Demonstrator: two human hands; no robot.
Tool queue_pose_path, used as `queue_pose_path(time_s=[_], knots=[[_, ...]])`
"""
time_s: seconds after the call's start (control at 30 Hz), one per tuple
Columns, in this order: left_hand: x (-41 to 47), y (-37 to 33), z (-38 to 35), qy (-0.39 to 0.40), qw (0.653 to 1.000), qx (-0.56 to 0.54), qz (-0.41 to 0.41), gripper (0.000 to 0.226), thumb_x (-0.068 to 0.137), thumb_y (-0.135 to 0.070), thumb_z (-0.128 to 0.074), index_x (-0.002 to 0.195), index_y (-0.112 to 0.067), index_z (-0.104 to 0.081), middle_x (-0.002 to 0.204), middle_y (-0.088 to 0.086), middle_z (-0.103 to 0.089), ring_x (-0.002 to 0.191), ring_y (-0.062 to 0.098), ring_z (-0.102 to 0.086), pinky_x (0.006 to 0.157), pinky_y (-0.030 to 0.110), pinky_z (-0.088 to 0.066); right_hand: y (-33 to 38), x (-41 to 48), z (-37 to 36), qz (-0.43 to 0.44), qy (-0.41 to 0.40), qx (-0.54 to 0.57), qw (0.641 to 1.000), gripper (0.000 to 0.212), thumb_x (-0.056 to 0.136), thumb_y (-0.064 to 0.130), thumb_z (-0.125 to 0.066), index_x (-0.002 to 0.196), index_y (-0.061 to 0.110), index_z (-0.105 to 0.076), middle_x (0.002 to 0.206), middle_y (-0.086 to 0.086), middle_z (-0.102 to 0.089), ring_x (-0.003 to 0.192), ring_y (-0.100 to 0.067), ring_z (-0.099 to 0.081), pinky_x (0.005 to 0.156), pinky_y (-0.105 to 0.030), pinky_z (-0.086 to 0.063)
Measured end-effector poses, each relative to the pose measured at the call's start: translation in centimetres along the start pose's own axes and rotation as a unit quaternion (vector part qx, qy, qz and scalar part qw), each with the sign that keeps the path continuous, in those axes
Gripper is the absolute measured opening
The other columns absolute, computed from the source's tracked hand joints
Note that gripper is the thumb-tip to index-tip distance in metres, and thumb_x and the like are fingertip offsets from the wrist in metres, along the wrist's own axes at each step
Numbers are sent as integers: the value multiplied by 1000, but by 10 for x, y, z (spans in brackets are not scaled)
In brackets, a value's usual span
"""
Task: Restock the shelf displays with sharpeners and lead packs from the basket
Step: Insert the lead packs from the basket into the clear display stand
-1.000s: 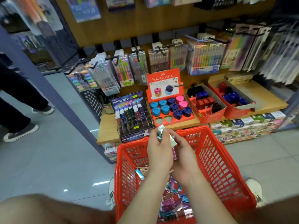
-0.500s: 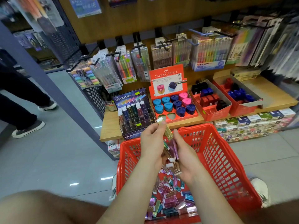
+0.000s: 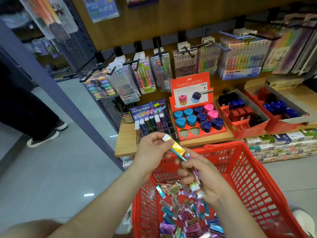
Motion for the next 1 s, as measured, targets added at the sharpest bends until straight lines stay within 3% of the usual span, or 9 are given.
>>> queue_pose_path(time_s=[0.1, 0.17, 0.33, 0.5, 0.63, 0.77, 0.9, 1.0], knots=[[9, -6, 11, 28, 999, 36, -4, 5, 86, -9, -69, 88, -9, -65, 72, 6, -70, 55, 13, -59, 59, 27, -50, 0, 13, -7, -16, 17, -55, 998, 44, 76, 9, -71, 120, 12, -66, 83, -12, -63, 52, -12, -46, 36, -17, -34], [18, -10, 19, 49, 997, 63, -4, 8, 86, -9, -68, 93, -9, -64, 74, 5, -70, 53, 11, -58, 56, 24, -50, 2, 25, -5, 1, -21, -108, 994, 36, 80, 21, -70, 114, 13, -68, 82, -10, -64, 53, -11, -47, 37, -18, -35], [55, -13, 38, 82, 983, 161, -21, 10, 91, -12, -62, 91, -16, -71, 70, -1, -68, 59, 6, -53, 52, 19, -46, 8, 54, -8, 47, -63, -203, 976, 20, 88, 12, -66, 108, 11, -69, 79, -8, -66, 55, -11, -50, 41, -20, -37], [96, -16, 63, 101, 979, 171, 51, 6, 80, -5, -72, 85, -7, -74, 67, 5, -70, 59, 10, -61, 60, 18, -53, 11, 85, -8, 84, -113, -210, 967, 11, 88, 8, -66, 99, 7, -67, 72, -10, -63, 51, -12, -48, 39, -21, -34], [146, -25, 88, 10, 972, 235, -21, 7, 80, -7, -73, 80, -13, -75, 72, 7, -71, 68, 15, -64, 73, 30, -58, 16, 108, 4, 80, -146, -196, 966, 11, 92, 5, -61, 99, 8, -68, 76, -15, -67, 49, -12, -49, 37, -21, -34], [187, -24, 101, -69, 911, 388, -124, 6, 84, -11, -71, 88, -12, -75, 80, 3, -72, 70, 15, -66, 74, 27, -56, 22, 114, 20, 81, -155, -188, 966, 22, 90, 4, -63, 108, 16, -68, 79, -17, -71, 52, -13, -51, 38, -22, -35], [200, -10, 95, -51, 831, 515, -204, 14, 88, -15, -67, 97, -12, -76, 100, 1, -72, 85, 11, -60, 81, 18, -43, 25, 111, 31, 71, -161, -188, 966, 24, 88, 4, -62, 111, 10, -65, 73, -10, -71, 54, -13, -50, 39, -22, -34], [202, -4, 90, -33, 792, 561, -238, 20, 92, -19, -61, 107, -14, -73, 106, 1, -70, 97, 17, -62, 87, 26, -46, 24, 110, 33, 65, -165, -190, 966, 24, 88, 5, -62, 111, 8, -65, 73, -8, -72, 55, -12, -51, 41, -21, -35]])
Point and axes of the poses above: each hand's wrist, its own x-axis towards the middle knuckle, its own z-axis out of the back of the hand, y = z × x, the point moved 3 cm from there along x, towards the middle knuckle
